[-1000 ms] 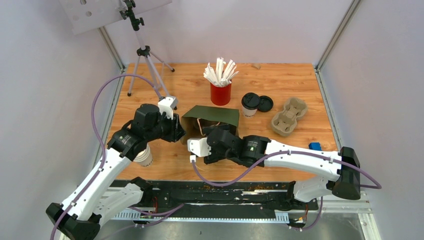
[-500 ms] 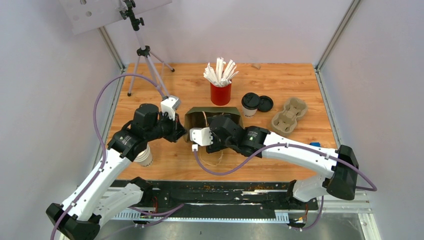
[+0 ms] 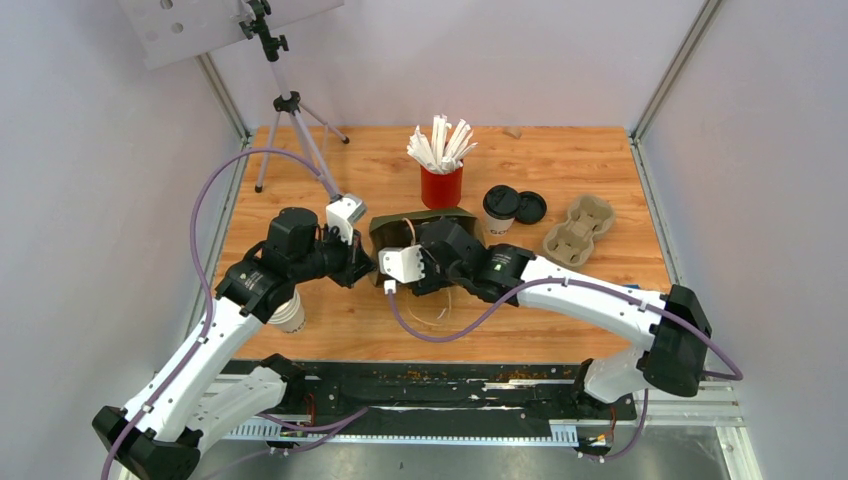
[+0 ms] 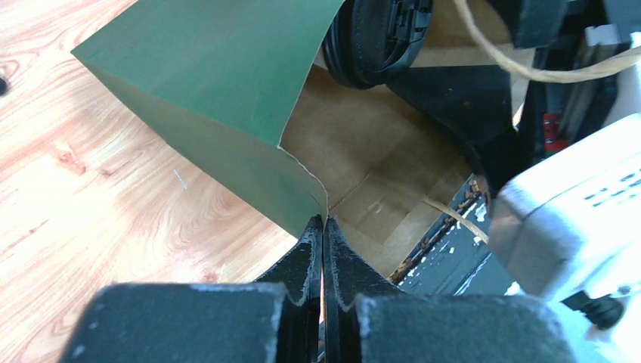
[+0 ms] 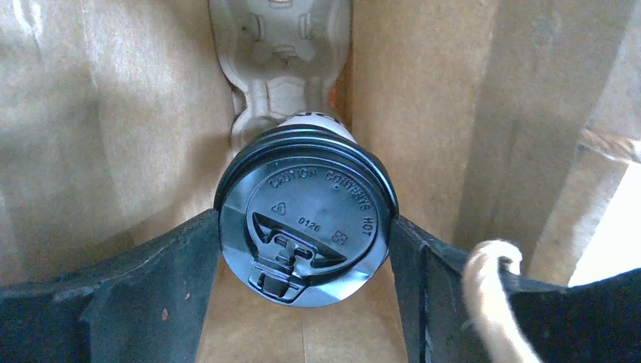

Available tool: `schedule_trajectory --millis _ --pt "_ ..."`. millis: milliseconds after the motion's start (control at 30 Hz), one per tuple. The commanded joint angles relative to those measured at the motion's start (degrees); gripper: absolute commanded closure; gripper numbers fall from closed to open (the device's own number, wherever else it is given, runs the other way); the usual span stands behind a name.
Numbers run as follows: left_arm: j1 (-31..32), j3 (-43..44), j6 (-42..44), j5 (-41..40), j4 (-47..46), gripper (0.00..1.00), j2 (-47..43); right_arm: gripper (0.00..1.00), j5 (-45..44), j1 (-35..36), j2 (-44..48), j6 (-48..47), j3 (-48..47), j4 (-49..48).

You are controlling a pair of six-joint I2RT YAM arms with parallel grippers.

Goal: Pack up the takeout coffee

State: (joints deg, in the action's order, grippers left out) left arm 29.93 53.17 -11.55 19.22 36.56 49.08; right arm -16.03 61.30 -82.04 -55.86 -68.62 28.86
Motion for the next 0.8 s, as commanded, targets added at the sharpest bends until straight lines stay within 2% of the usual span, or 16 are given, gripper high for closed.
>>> schedule_trajectory --millis 0,133,433,600,767 --pt "0.13 0.17 1.77 2.67 -1.74 1.0 -0.01 0.34 1.91 -0.23 -1.29 -1.7 -2.84 -2.62" --pt "0.13 0.16 1.82 3.54 -2.02 1.0 0.14 0.34 2.82 -0.49 -1.88 -3.25 -5.24 -2.97" --pt "0.13 1.32 1.04 4.08 -2.52 1.0 0.46 0.34 2.71 -1.44 -0.07 -4.96 2.71 -7.66" --pt "0.34 1.65 -0.06 12.38 -6.27 1.0 1.15 0.34 1.86 -0.72 2.93 -2.95 3.32 -4.35" --pt "1.64 1.77 -0.84 15.76 -7.98 1.0 1.72 0.33 -1.42 2.13 6.37 -0.01 4.08 0.77"
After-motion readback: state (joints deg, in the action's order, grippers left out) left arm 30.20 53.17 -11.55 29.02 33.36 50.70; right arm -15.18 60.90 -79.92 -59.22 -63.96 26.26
